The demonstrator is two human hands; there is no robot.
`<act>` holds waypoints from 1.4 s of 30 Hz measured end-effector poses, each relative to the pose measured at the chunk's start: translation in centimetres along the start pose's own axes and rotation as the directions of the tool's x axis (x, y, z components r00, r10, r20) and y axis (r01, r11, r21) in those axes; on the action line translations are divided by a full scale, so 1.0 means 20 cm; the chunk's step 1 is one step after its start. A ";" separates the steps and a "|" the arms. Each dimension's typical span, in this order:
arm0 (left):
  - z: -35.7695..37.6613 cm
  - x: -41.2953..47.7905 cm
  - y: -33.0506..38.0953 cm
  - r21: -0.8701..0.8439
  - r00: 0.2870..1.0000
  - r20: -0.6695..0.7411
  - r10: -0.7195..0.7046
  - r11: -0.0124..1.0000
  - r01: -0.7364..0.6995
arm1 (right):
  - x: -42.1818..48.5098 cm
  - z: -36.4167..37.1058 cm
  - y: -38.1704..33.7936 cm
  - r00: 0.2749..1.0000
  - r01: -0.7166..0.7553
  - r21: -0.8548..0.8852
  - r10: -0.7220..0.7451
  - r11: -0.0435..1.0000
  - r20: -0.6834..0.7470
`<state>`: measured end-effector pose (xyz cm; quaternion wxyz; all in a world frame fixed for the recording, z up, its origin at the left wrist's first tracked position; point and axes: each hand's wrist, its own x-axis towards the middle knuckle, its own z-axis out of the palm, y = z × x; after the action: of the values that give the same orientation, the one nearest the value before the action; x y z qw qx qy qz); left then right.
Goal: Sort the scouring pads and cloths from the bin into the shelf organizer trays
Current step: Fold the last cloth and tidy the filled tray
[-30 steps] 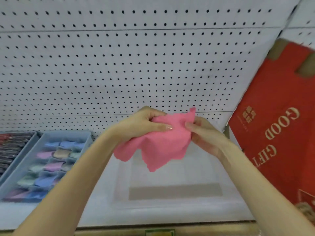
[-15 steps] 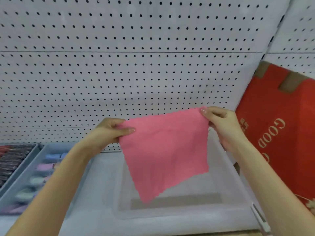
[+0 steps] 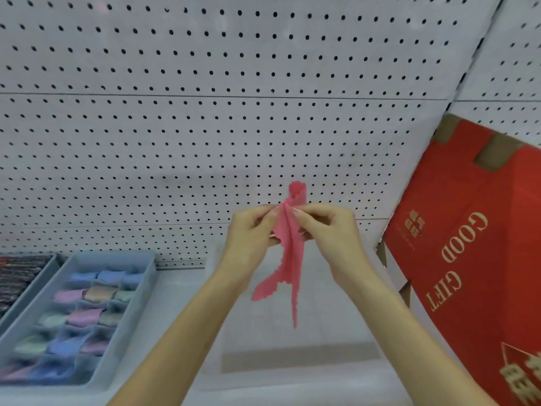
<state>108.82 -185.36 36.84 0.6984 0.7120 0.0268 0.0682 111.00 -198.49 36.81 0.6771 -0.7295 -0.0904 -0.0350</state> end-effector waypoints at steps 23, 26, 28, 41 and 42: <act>-0.19 0.02 0.00 0.007 0.960 0.265 -0.086 0.996 0.088 | 0.03 -0.07 0.03 0.995 -0.015 -0.007 0.015 1.000 0.102; -0.23 0.01 0.04 0.018 0.934 0.349 -0.079 0.997 0.078 | 0.09 -0.12 0.08 0.994 -0.079 -0.022 0.080 0.997 0.069; -0.24 0.02 0.07 0.055 0.920 0.385 -0.078 0.997 0.062 | 0.11 -0.12 0.12 0.938 -0.243 0.126 0.200 0.962 0.283; -0.30 0.04 0.05 0.124 0.974 0.221 -0.056 0.992 0.029 | 0.11 -0.12 0.09 0.994 0.018 0.098 -0.028 0.995 0.108; -0.30 0.04 0.04 0.126 0.974 0.218 -0.054 0.992 0.027 | 0.11 -0.13 0.09 0.994 0.024 0.088 -0.034 0.996 0.105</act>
<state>108.72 -179.31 37.81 0.6532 0.7560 -0.0324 -0.0276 113.58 -200.97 35.71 0.7017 -0.6989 -0.1383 -0.0020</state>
